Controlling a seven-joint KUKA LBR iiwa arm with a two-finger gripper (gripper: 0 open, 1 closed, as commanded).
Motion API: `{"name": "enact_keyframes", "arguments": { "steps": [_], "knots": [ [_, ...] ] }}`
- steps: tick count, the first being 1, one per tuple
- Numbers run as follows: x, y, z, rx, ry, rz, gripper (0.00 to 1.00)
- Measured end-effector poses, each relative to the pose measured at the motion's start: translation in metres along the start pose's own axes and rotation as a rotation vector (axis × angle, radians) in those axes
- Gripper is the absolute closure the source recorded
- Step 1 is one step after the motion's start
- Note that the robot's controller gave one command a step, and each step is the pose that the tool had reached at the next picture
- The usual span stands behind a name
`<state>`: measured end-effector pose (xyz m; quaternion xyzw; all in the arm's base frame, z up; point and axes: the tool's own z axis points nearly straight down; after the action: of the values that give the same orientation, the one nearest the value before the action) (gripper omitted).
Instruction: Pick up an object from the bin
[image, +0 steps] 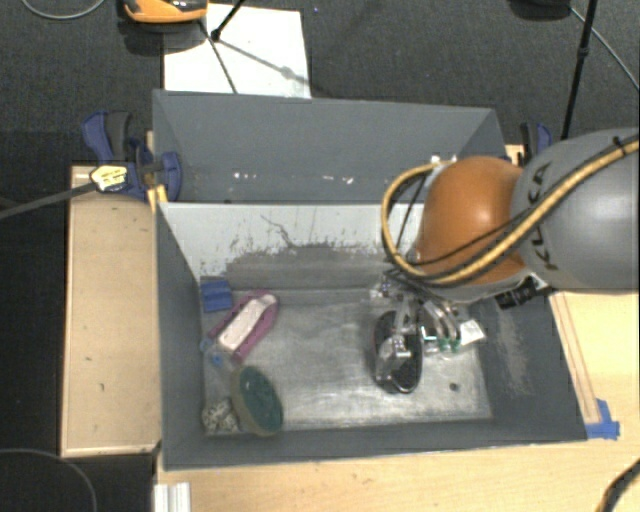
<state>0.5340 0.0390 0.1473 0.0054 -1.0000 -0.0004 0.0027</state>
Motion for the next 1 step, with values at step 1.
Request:
{"name": "enact_keyframes", "arguments": {
  "steps": [1],
  "knots": [
    [0.0066, -0.0697, 0.0478, 0.003, -0.005, -0.205, 0.00]
  ]
}}
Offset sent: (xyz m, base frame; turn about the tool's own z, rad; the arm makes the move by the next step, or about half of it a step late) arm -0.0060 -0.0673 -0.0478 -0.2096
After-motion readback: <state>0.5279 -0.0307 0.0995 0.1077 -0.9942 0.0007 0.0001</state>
